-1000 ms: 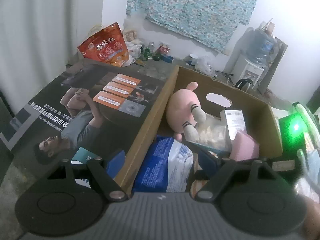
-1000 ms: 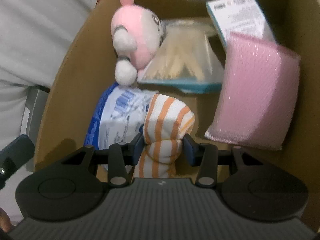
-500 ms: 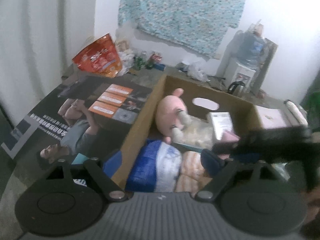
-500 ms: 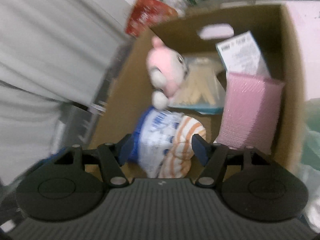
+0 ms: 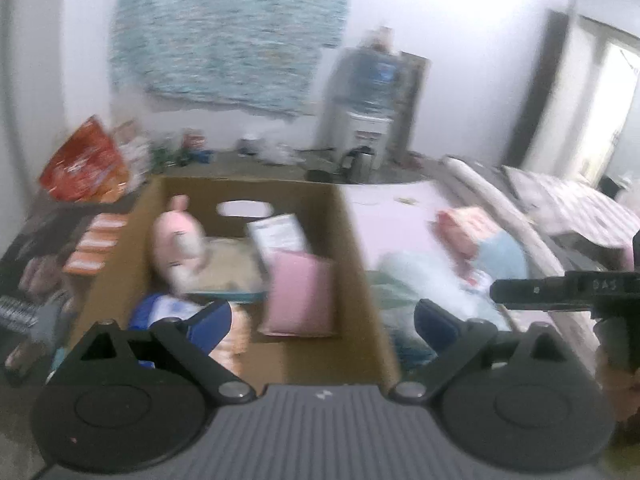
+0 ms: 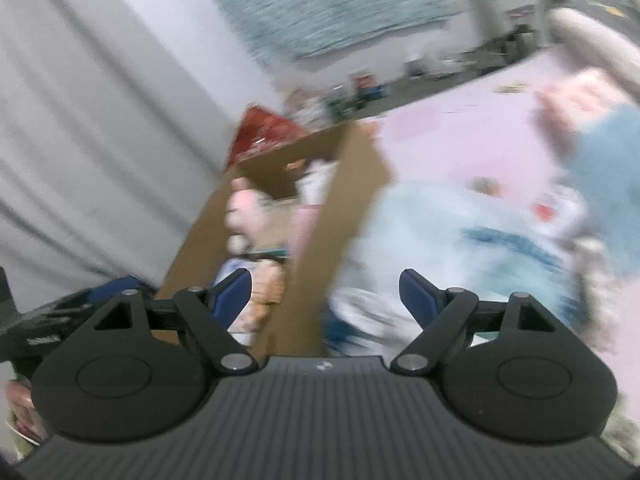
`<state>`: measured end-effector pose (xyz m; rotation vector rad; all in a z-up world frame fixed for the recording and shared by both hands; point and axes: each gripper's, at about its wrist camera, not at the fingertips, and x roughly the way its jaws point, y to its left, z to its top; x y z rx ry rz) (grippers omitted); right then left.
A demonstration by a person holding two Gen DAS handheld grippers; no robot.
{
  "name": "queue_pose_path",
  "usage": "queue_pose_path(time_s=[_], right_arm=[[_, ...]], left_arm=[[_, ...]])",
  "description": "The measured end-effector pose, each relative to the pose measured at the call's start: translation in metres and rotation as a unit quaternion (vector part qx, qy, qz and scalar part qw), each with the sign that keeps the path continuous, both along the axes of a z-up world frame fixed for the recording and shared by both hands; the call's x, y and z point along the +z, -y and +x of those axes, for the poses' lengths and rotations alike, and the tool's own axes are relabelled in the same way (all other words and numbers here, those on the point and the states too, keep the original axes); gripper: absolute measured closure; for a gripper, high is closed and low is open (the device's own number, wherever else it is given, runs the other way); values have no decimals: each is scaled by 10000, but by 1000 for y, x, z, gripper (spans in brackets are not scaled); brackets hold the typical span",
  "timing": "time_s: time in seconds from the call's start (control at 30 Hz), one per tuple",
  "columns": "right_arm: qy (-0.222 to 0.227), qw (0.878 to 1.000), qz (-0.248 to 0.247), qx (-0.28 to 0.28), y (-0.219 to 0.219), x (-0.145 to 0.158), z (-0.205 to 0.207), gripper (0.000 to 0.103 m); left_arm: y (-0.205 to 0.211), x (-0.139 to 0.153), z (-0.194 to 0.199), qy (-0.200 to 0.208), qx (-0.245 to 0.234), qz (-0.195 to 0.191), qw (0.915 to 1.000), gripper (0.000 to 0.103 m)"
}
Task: Organize soft objects
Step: 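Move both tools back to the bed toward the blue towel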
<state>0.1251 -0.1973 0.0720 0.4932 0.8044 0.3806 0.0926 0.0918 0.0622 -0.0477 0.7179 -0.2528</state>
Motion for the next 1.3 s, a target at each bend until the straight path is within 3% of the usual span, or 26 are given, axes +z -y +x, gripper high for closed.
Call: queue_pose_path(time_s=[0.3,0.6,0.9,1.07,1.3], right_arm=[[279,9912,88,-1293,94,-25,-62,21],[143,9811,243,-1915,139,-68,-77,21],[152,9798,21,-1992,159,-91,-56,21],[63,9805,-144,-1959,166,-103,-44,21],[-2,9806,-346,-1928,170,-116,-38,21]], left_arm=[[101,0,14,-51,-1085,221,9938,4],[197,-2,41,-6,-1906,647,9795,4],[298,-29,87,214,-2764,1433,9501,4],[347,-59,117,-93,-3289,1706,9288,4],[404,-116,150,-595,-3497,2288,9065,4]])
